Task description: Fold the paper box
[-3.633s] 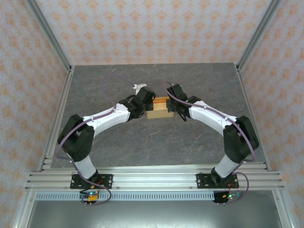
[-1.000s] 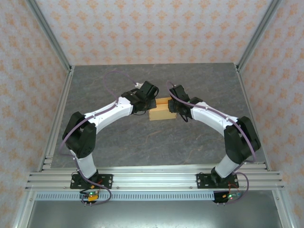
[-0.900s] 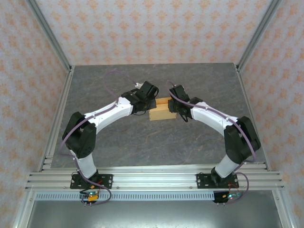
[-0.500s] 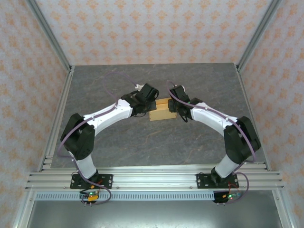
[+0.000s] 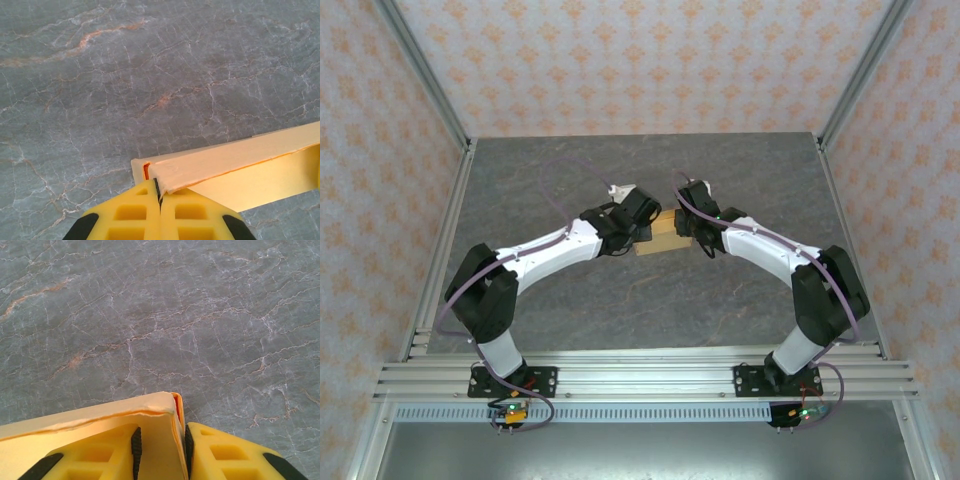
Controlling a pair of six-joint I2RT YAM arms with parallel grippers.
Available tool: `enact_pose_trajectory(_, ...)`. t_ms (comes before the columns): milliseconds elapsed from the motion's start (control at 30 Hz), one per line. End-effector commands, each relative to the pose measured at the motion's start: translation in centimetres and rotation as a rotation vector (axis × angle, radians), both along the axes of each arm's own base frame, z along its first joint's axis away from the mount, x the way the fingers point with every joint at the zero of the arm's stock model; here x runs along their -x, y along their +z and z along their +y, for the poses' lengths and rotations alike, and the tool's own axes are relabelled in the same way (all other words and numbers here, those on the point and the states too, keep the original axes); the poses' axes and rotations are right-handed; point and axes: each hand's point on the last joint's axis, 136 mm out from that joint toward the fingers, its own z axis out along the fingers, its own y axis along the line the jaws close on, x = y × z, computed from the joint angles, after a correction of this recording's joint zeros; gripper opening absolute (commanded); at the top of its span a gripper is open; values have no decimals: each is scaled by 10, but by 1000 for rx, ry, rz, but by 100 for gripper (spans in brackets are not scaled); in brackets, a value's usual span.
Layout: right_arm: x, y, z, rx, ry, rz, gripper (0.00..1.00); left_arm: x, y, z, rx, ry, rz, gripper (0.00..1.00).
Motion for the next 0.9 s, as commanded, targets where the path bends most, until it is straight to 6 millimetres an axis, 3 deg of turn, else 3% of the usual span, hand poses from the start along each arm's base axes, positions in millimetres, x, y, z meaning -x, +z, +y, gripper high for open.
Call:
enact_pose_trajectory(0, 23, -29, -12, 62, -9, 102, 31, 22, -28, 8, -58, 9, 80, 3)
enact_pose_trajectory(167, 23, -23, -11, 44, 3, 83, 32, 21, -29, 12, -50, 43, 69, 4)
enact_pose_trajectory(433, 25, -28, -8, 26, 7, 99, 31, 20, -26, -20, 116, 10, 99, 4)
enact_pose_trajectory(867, 25, -22, -2, 3, 44, 88, 36, 28, -48, -1, 34, 35, 120, 3)
